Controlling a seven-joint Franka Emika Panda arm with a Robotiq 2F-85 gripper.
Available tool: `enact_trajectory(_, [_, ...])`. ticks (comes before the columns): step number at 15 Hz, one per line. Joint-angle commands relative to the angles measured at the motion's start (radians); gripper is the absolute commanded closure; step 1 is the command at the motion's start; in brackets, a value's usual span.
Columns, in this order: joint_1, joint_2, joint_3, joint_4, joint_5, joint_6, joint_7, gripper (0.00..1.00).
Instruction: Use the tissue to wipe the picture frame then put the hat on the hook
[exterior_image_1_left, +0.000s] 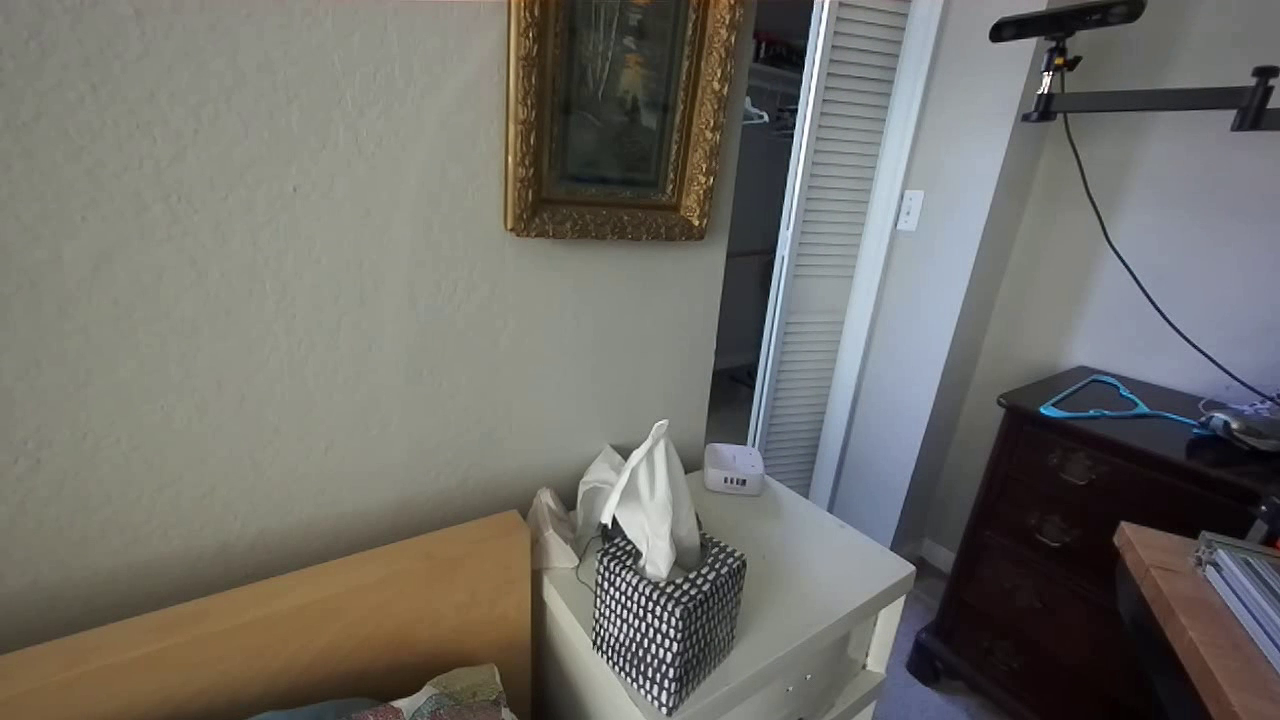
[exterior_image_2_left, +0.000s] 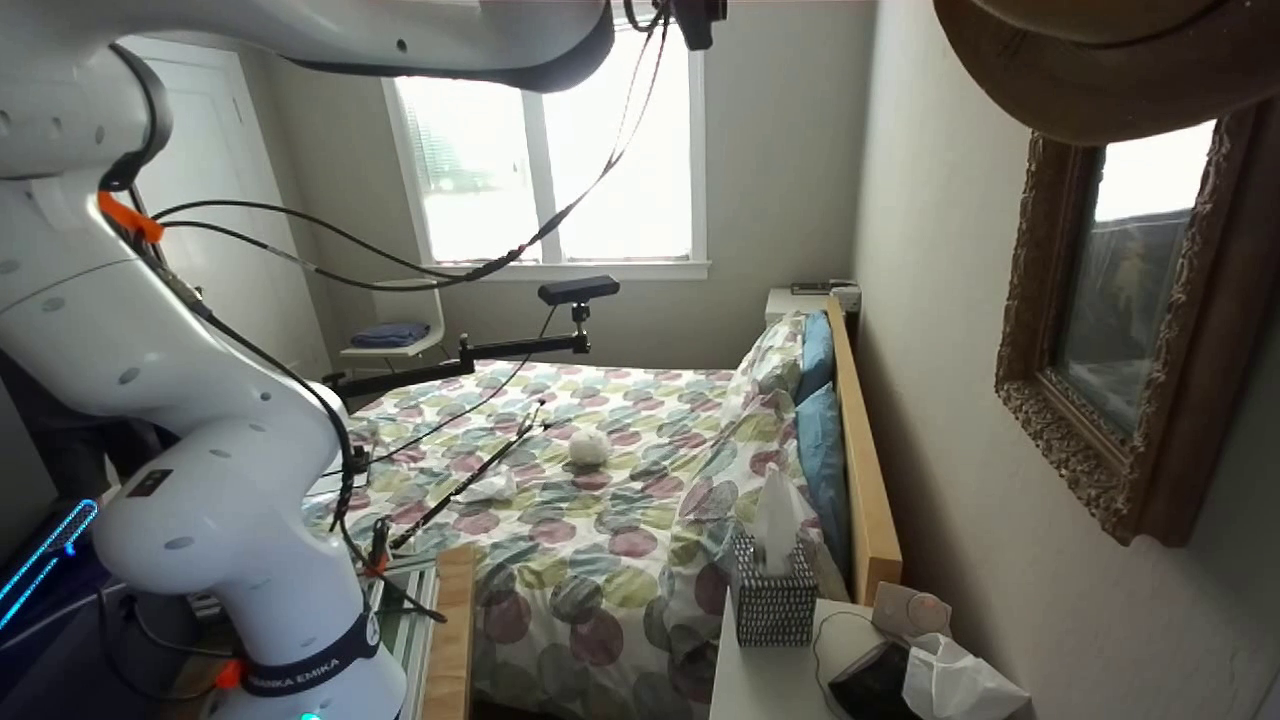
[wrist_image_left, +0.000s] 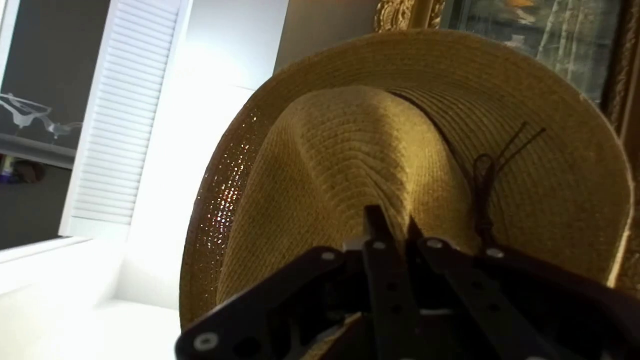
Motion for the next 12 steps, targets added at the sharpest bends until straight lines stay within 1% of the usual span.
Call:
enact_trajectory(1, [0.017, 0.066, -0.006, 0.159, 0.144, -0.065, -0.235, 0.98])
enact_trajectory(5, [0.002, 0.142, -0.001, 0.313, 0.224, -0.115, -0.365, 0.98])
enact_trajectory(12, [0.007, 0.255, -0.006, 0.450, 0.300, -0.210, -0.487, 0.98])
